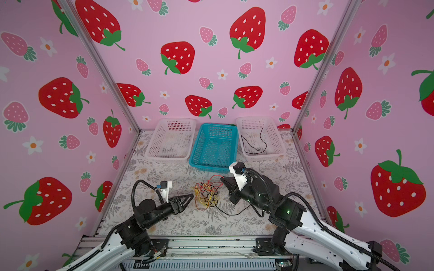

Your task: Untangle the cables

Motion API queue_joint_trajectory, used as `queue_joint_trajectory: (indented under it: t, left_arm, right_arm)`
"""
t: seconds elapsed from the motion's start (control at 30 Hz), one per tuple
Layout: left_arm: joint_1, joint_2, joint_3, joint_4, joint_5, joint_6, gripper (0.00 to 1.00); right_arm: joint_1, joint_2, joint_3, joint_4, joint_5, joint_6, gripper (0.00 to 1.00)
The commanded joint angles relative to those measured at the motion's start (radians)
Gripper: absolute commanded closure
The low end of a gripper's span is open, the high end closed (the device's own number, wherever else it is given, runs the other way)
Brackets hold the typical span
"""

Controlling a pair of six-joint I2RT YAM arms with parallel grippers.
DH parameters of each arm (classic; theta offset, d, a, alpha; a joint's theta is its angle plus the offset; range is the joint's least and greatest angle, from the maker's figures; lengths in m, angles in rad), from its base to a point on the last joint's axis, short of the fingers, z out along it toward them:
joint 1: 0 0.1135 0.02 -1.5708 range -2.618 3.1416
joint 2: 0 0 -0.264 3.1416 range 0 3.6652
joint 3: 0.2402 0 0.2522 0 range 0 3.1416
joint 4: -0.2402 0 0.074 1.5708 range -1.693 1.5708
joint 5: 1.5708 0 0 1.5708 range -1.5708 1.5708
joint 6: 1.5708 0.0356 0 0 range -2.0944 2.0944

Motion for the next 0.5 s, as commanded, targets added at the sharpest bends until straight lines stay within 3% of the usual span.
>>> queue_joint_trajectory:
  t: [0.0, 0.3, 0.47]
  left_arm:
    - [0.003, 0.023, 0.01, 0.078, 0.061, -0.016, 0.24]
    - [-0.002, 0.085, 0.038, 0.056, 0.086, 0.022, 0.33]
    - [-0.001, 0.111, 0.068, -0.002, 0.074, 0.056, 0.45]
  right_arm:
    - [-0.002, -0.007, -0.003, 0.084, -0.036, 0.024, 1.0]
    - [-0.001, 0.01, 0.002, 0.1, -0.09, 0.048, 1.0]
    - [-0.001, 0.009, 0.004, 0.099, -0.109, 0.055, 1.0]
